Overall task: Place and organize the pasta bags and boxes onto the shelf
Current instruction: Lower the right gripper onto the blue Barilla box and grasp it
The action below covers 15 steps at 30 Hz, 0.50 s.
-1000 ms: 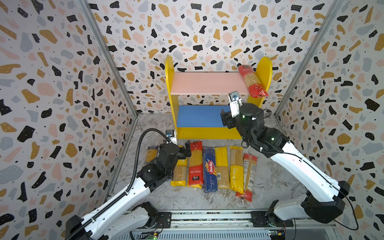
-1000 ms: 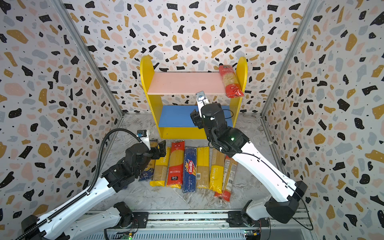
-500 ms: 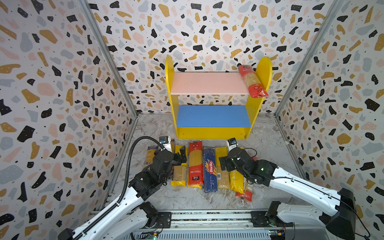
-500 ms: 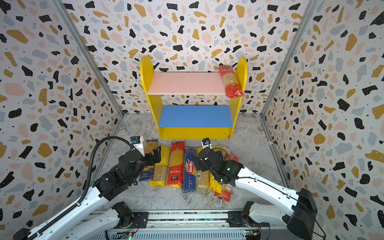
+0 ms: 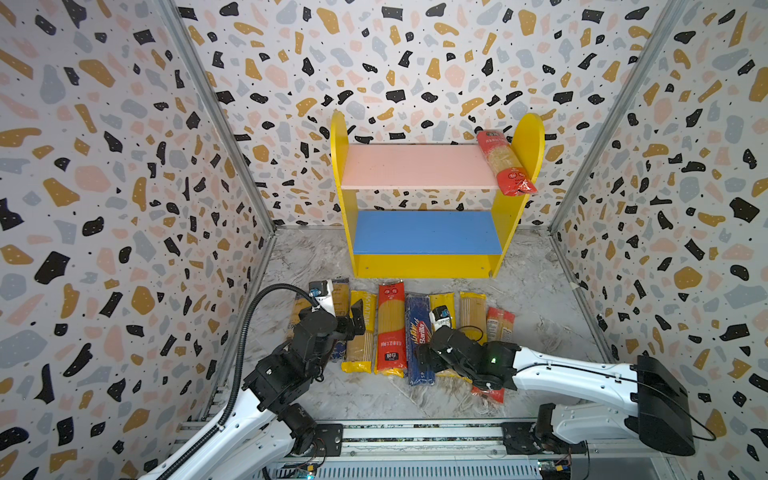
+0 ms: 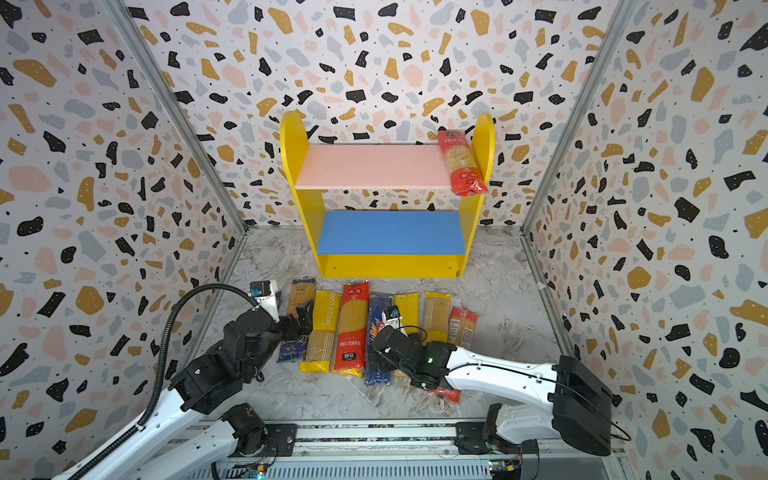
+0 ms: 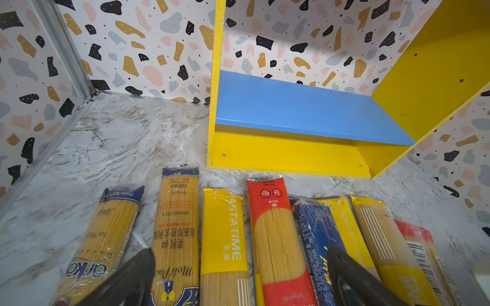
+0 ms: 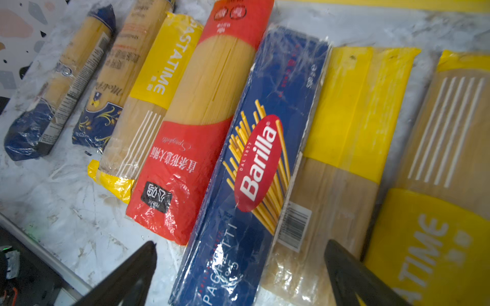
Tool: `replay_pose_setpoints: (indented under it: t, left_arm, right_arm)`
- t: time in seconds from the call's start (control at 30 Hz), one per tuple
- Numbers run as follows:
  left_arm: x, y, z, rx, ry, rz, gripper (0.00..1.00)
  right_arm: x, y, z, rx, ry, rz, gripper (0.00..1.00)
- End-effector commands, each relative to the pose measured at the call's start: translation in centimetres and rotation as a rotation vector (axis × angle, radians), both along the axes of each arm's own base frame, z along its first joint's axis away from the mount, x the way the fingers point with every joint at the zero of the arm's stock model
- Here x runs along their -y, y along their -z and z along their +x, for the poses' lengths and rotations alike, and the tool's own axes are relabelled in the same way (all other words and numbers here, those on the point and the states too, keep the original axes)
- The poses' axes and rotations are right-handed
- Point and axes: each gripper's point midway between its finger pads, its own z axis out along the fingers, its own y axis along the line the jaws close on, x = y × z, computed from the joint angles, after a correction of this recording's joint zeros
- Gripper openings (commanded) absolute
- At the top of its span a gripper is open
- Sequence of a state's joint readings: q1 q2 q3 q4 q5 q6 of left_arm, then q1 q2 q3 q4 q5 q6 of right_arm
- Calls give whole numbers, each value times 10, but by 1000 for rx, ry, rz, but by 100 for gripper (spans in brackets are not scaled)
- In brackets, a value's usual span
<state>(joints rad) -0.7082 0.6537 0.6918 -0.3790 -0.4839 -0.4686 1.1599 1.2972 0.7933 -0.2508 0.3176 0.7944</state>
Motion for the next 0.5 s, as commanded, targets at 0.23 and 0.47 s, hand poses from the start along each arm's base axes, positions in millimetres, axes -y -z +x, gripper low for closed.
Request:
replay_pose_setpoints:
  t: [0.23,0.47]
  left_arm:
    - [-5,7,-6,-9,7,39,99]
    - [4,3,-7,0,66,46,100]
  right_arm:
    - [-20,38,-8,-97,31,-31,100]
    - [-28,64,-9,-143,21,-102,98]
